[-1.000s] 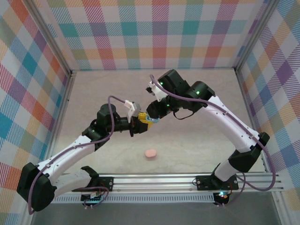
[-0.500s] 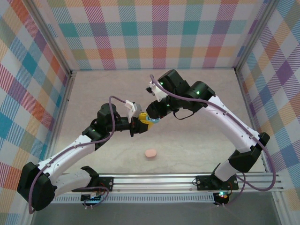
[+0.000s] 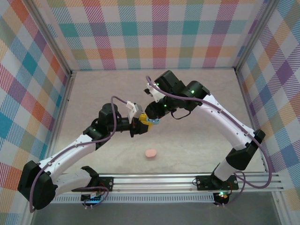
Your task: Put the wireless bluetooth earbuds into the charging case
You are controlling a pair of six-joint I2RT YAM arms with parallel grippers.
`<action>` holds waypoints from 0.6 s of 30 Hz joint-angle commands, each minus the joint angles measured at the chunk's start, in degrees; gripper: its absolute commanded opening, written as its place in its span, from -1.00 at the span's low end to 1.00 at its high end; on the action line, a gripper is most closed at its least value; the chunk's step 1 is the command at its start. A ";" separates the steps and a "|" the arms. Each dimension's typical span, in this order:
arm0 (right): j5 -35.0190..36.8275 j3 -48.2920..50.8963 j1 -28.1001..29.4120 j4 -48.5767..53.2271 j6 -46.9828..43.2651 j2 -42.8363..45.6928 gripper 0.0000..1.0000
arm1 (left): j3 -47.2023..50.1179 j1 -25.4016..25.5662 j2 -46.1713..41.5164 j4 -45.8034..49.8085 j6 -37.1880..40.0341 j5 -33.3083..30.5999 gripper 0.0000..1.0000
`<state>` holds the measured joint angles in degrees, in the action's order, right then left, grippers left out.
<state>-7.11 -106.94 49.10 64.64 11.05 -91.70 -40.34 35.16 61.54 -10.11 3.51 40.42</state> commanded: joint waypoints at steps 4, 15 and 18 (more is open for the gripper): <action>1.84 1.24 0.09 1.23 -1.28 -1.63 -0.31 | -3.60 0.61 0.85 -1.14 2.07 1.84 -1.00; -0.79 3.39 0.09 2.30 -0.25 -1.08 -0.26 | -4.13 0.61 1.37 -1.54 2.91 0.80 -1.00; -0.15 3.51 -0.05 1.38 0.26 0.42 -0.28 | -4.10 0.61 1.69 -1.71 2.91 0.80 -1.00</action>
<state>-6.74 -104.53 49.12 64.79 11.11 -92.20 -41.45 35.16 63.59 -7.57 4.45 39.94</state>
